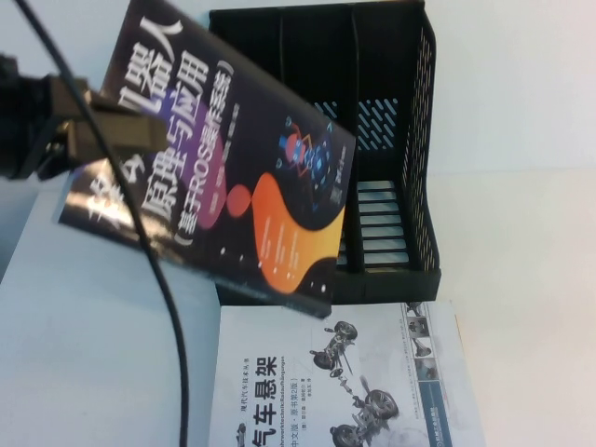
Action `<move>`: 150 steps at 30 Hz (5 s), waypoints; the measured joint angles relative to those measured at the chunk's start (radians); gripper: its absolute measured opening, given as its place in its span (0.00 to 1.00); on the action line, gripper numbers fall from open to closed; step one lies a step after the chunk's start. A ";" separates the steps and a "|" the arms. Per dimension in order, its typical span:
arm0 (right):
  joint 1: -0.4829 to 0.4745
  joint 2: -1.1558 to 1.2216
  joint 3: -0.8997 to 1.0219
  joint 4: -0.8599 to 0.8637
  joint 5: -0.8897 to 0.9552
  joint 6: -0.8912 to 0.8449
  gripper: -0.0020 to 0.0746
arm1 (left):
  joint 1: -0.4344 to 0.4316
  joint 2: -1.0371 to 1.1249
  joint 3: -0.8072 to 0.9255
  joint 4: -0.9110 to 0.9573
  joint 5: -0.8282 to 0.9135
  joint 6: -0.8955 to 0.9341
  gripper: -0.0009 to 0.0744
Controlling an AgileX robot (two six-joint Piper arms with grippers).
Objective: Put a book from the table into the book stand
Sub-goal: Place the book on the book shelf
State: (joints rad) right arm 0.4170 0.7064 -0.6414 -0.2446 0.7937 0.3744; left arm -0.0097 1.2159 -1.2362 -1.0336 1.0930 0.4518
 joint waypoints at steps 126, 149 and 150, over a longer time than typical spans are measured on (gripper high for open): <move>0.000 0.000 0.000 0.052 -0.026 0.065 0.02 | -0.405 0.560 -0.326 0.575 -0.664 -0.386 0.16; 0.000 0.000 0.000 0.052 -0.088 0.066 0.02 | -0.407 0.546 -0.328 0.653 -0.627 -0.483 0.16; 0.000 0.000 0.000 0.052 -0.091 0.066 0.02 | -0.407 0.534 -0.328 0.684 -0.620 -0.512 0.16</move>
State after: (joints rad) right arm 0.4170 0.7064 -0.6414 -0.1930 0.7022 0.4409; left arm -0.4171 1.7499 -1.5640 -0.3501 0.4733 -0.0598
